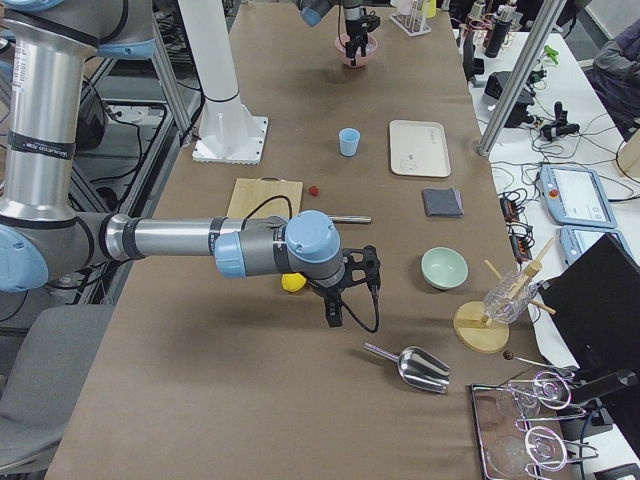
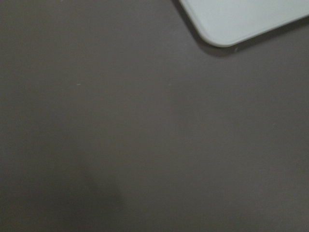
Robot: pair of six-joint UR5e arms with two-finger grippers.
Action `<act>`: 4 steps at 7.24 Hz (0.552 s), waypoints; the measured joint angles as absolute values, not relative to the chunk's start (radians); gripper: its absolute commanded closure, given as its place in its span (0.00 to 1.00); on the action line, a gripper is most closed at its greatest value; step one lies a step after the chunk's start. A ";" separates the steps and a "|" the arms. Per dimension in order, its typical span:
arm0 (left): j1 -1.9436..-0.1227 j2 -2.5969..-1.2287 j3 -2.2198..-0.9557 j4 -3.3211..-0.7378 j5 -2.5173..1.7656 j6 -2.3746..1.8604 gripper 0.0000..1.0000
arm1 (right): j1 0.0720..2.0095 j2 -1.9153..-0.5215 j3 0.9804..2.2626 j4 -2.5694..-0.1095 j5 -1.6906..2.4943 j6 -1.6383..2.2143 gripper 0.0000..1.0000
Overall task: Mash ice and strawberries in cup
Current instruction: 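Move the left gripper back into the pink ice bowl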
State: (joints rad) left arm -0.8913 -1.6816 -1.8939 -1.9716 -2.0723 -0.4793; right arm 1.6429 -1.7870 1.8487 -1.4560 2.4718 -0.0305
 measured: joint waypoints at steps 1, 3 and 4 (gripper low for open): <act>-0.949 -1.638 -1.886 -1.972 -2.106 -0.383 0.00 | 1.643 -1.787 1.849 -1.455 2.471 -0.031 0.00; -1.006 -1.604 -1.837 -1.977 -2.125 -0.253 0.00 | 1.643 -1.787 1.850 -1.454 2.471 -0.031 0.00; -1.020 -1.605 -1.807 -1.980 -2.127 -0.194 0.00 | 1.643 -1.786 1.851 -1.454 2.471 -0.031 0.00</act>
